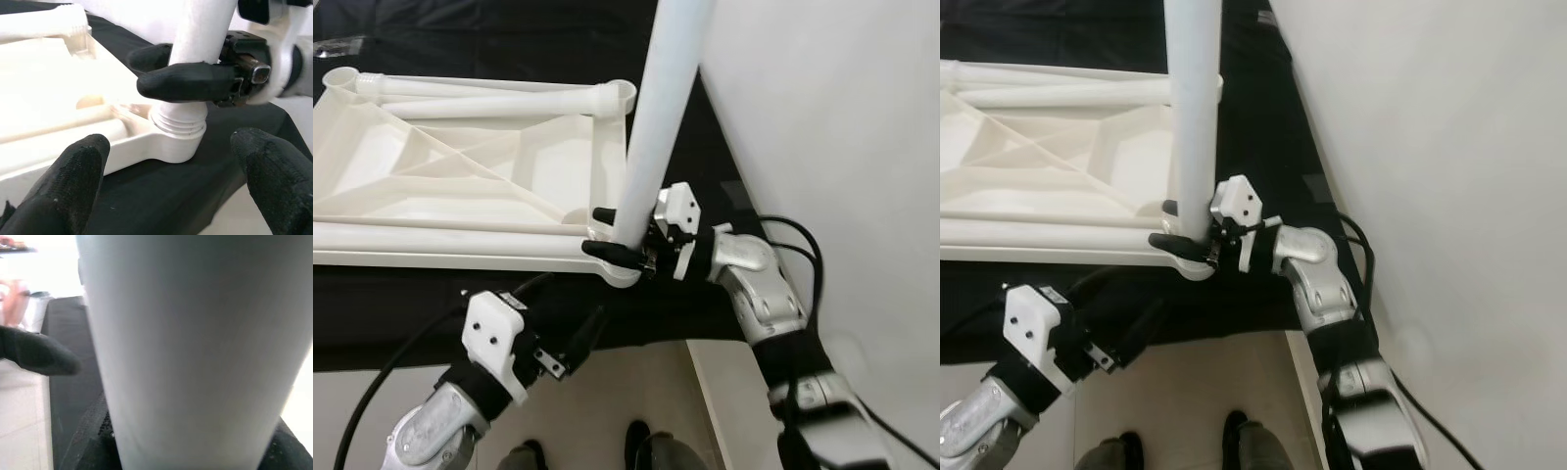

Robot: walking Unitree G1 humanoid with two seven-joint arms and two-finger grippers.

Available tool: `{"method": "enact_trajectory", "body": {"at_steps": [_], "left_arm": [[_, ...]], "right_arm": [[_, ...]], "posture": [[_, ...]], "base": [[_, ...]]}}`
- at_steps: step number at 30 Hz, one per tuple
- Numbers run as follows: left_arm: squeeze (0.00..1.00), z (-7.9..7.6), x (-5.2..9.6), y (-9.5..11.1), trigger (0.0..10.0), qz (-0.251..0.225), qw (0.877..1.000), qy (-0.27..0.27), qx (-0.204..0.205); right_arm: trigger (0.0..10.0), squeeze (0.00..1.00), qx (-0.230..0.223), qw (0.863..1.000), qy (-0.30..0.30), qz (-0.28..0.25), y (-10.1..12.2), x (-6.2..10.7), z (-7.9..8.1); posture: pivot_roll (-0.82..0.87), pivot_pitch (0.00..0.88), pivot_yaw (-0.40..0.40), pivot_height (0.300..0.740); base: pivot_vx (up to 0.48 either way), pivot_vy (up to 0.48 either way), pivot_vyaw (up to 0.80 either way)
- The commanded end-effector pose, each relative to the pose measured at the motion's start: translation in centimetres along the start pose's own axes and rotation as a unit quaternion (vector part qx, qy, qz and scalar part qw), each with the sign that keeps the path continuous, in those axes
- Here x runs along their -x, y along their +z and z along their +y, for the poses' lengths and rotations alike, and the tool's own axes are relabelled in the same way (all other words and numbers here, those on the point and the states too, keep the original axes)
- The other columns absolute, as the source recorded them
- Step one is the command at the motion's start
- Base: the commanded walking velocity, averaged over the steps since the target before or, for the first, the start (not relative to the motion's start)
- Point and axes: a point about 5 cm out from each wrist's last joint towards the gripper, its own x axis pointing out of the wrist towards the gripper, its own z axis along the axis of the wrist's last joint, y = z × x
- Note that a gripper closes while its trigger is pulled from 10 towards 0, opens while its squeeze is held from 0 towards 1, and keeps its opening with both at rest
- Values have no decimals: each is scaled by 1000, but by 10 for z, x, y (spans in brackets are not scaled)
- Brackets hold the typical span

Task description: Building children table

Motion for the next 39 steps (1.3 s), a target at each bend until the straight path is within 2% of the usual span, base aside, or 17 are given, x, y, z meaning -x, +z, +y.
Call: {"method": "enact_trajectory", "body": {"at_steps": [1,2,3,5,10,11,15,16,19,21,22,23,26,29,37,38,39], "left_arm": [[0,0,1,-6,10000,8,1000,-2,14],[0,0,1,-6,10000,8,1000,-2,14],[0,1,1,-7,10000,10,1000,-4,15],[0,1,0,-8,10000,12,1000,-5,17],[0,2,-1,-9,10000,14,1000,-5,17],[0,5,-1,-9,10000,14,1000,-1,15],[0,8,0,-10,10000,15,1000,6,13],[0,10,0,-11,10000,17,1000,9,12],[0,12,-1,-13,10000,18,1000,14,9],[0,13,-2,-13,10000,17,1000,16,8],[0,13,-2,-13,10000,18,1000,17,7],[0,13,-2,-13,10000,18,1000,17,7],[0,13,-1,-14,10000,19,1000,18,6],[0,13,0,-13,10000,20,1000,16,6],[0,6,4,-12,10000,27,1000,2,7],[0,5,4,-12,10000,27,1000,1,7],[0,5,4,-12,10000,27,1000,1,7]], "right_arm": [[0,0,-51,984,-151,84,-32,0,22],[0,0,-51,984,-151,84,-32,0,22],[0,0,-34,972,-211,98,-31,-2,31],[0,0,-26,962,-253,102,-30,-4,32],[0,0,-18,962,-251,104,-29,-10,19],[10000,0,-15,963,-247,109,-28,-10,13],[10000,0,-12,965,-236,111,-24,-10,3],[10000,1000,-22,972,-212,95,-18,-11,-2],[10000,1000,-34,995,-95,28,3,-16,-9],[10000,1000,-37,998,-50,5,11,-15,-9],[10000,0,-33,999,0,0,14,-13,-8],[10000,0,-33,999,0,0,14,-13,-8],[10000,0,-14,993,113,9,17,-4,-13],[10000,0,-20,988,150,20,16,-4,-18],[10000,0,-17,983,182,25,25,-12,-35],[2706,0,-19,982,188,24,26,-13,-38],[2706,0,-19,982,188,24,26,-13,-38]], "posture": [[80,319,-101,740],[80,319,-101,740],[86,319,-92,740],[75,302,-80,740],[90,299,-84,740],[93,296,-85,740],[93,293,-84,740],[98,290,-83,740],[99,290,-84,740],[102,290,-88,740],[106,292,-87,740],[106,292,-87,740],[124,298,-86,740],[128,300,-87,740],[147,324,-96,740],[150,328,-97,740],[150,328,-97,740]], "base": [[0,0,0],[0,0,0],[0,0,0],[0,0,0],[0,0,0],[0,0,0],[0,0,0],[0,0,0],[0,0,0],[0,0,0],[0,0,0],[0,0,0],[0,0,0],[0,0,0],[0,0,0],[0,0,0],[0,0,0]]}}
